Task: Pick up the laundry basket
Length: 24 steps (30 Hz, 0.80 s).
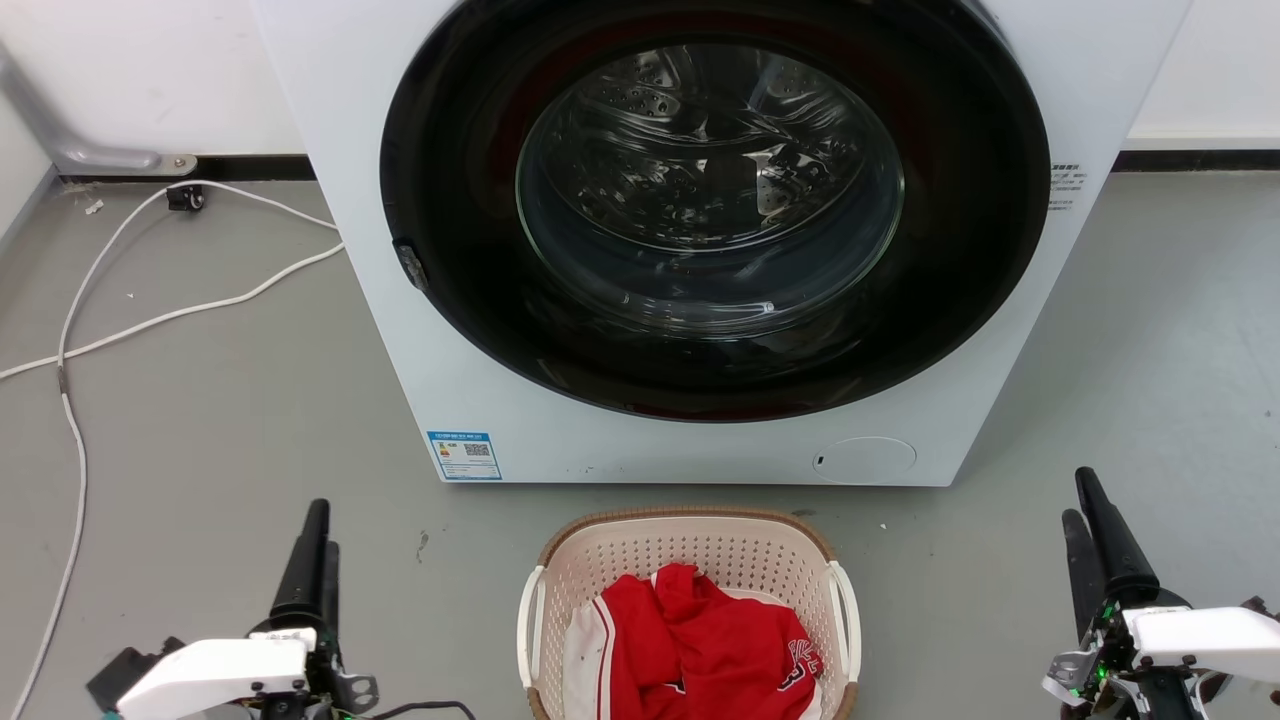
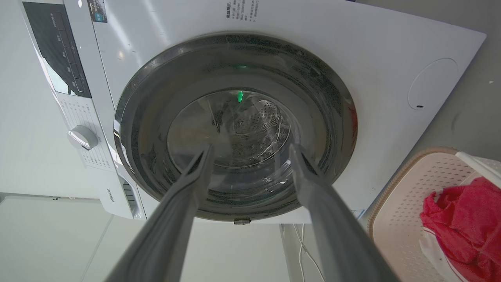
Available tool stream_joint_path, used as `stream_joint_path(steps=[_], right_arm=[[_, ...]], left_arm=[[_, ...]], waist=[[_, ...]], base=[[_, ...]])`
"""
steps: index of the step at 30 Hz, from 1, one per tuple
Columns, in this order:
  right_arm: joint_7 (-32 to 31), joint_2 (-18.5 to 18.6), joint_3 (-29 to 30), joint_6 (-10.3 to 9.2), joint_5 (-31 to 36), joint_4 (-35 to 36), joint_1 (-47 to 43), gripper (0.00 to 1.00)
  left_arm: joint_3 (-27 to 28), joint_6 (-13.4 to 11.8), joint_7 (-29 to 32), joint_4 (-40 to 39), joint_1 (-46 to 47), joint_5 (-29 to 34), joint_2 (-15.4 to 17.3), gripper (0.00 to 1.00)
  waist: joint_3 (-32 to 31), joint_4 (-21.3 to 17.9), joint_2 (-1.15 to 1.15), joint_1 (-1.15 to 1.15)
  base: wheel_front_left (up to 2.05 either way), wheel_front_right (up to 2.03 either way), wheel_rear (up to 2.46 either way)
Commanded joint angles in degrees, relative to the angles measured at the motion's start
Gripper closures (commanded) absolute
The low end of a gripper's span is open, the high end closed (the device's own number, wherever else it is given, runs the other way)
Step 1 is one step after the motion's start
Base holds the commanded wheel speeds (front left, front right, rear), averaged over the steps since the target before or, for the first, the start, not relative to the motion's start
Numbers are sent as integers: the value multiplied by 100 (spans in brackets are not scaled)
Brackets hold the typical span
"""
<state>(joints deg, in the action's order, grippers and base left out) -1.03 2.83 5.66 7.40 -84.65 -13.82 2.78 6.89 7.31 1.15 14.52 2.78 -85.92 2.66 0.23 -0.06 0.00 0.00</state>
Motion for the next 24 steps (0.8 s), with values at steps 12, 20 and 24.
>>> stream_joint_path(steps=[12,20,24], right_arm=[[309,15,110,10,1869,604,145,0],[472,14,-76,10,3300,1206,185,0],[606,14,-260,11,4336,1565,146,0]], left_arm=[[316,-122,-315,-680,56,1388,22,0],[89,-324,-481,-1299,-23,2545,23,0],[-210,-499,-616,-1696,-99,3651,24,0]], waist=[[28,1,0,0],[66,0,0,0],[86,-1,0,0]], base=[[0,0,0],[0,0,0],[0,0,0]])
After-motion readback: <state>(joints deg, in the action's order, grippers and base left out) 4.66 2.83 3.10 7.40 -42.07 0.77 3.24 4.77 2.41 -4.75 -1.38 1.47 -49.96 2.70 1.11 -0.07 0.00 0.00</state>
